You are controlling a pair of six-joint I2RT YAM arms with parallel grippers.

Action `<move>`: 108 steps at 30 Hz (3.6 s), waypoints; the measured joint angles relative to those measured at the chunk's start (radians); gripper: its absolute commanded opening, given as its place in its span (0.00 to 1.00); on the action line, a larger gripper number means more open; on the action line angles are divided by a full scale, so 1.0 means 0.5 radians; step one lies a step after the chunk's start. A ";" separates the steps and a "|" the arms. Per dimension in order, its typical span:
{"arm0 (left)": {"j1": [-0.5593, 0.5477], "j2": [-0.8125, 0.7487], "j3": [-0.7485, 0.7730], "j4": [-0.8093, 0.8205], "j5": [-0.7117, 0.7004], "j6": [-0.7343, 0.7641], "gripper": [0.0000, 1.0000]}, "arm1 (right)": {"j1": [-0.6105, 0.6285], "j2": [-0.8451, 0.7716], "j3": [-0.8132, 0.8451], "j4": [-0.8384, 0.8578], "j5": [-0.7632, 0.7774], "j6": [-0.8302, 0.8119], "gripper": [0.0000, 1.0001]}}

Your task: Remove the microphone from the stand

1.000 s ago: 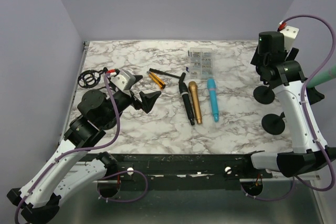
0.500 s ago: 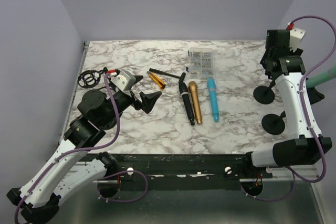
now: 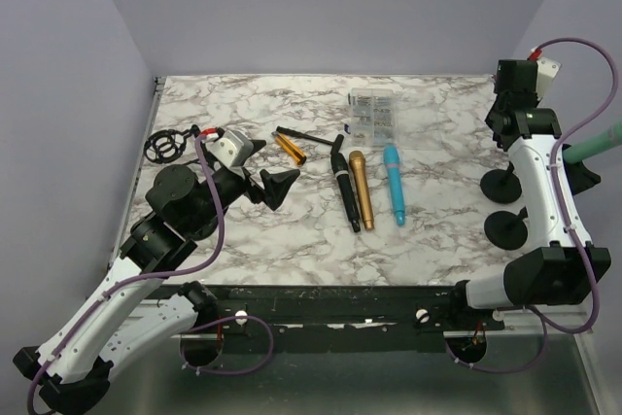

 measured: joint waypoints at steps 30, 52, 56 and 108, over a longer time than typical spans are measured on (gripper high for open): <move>-0.001 0.061 0.000 0.000 -0.017 0.001 0.99 | 1.146 0.092 0.764 0.016 -0.964 -0.467 0.01; -0.001 -0.726 0.069 -0.634 -0.666 -0.419 0.99 | 2.175 0.914 1.096 0.033 -1.469 -0.940 0.01; -0.001 -0.794 0.122 -0.909 -0.783 -0.555 0.98 | 2.219 0.974 1.118 0.073 -1.530 -0.985 0.01; 0.844 0.255 0.472 -1.015 -0.030 -0.632 0.68 | 2.230 -0.077 0.166 0.546 -0.951 -0.546 0.92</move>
